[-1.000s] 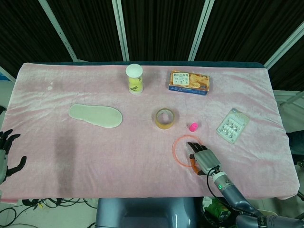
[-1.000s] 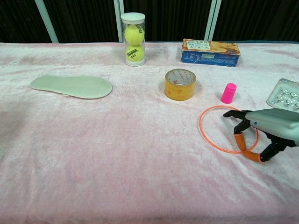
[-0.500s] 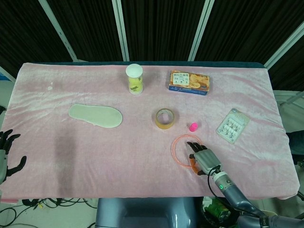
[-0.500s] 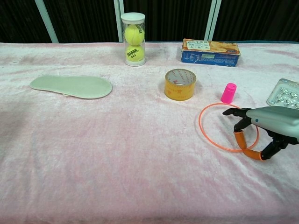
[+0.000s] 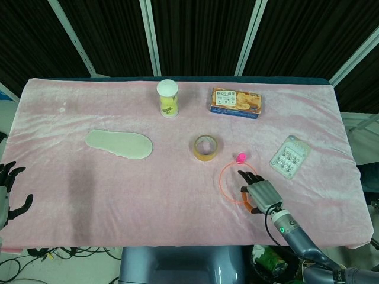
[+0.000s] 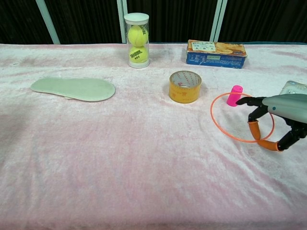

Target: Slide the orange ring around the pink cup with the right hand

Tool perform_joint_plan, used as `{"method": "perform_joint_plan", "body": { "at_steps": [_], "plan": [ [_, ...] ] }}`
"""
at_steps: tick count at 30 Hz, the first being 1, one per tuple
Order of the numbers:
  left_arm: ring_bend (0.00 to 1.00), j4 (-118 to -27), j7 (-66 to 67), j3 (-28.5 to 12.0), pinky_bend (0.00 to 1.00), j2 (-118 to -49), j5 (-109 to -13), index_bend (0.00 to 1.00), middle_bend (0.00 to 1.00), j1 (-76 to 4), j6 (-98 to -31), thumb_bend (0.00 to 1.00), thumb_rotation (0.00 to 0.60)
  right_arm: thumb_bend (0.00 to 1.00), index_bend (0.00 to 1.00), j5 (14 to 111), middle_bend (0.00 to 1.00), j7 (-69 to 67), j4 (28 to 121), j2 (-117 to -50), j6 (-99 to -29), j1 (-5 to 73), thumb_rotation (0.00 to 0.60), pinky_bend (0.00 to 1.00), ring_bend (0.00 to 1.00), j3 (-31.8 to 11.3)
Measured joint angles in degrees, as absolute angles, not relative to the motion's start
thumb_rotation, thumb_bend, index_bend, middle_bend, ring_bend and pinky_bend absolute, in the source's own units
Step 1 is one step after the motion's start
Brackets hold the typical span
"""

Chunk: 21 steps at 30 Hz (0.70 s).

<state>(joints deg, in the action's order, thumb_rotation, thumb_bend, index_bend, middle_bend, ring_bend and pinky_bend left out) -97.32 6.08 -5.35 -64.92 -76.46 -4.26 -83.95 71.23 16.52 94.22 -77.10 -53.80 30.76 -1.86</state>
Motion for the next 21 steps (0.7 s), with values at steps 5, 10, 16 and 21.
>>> {"method": "perform_joint_plan", "body": {
  "at_steps": [5,10,16,21],
  "plan": [
    [0.0,-97.34,6.09,-5.35,0.0,-64.92,-76.45,0.2,0.07,-4.26,-83.96,0.34,0.6,0.42,0.65,69.47,0.0,17.44,95.08,-75.31,-53.26,31.6,0.6,0.16,0.05,-2.95],
    [0.0,-97.32,6.0,-5.4,0.0,-64.88,-76.36,0.2,0.07,-4.24,-83.98,0.34,0.6,0.42,0.65,65.63,0.0,17.98,95.04,-73.09,-50.54,33.62,0.6,0.16,0.05,-4.77],
    [0.0,-97.26,6.02,-5.4,0.0,-64.91,-76.36,0.2,0.07,-4.27,-83.94,0.34,0.6,0.42,0.65,59.99,0.0,18.28,93.97,-70.9,-46.92,36.44,0.6,0.16,0.05,-7.18],
    [0.0,-97.28,6.03,-5.45,0.0,-64.89,-76.27,0.2,0.07,-4.27,-83.93,0.34,0.6,0.42,0.65,55.37,0.0,17.93,92.0,-70.13,-43.26,39.06,0.6,0.16,0.05,-8.58]
  ]
}}
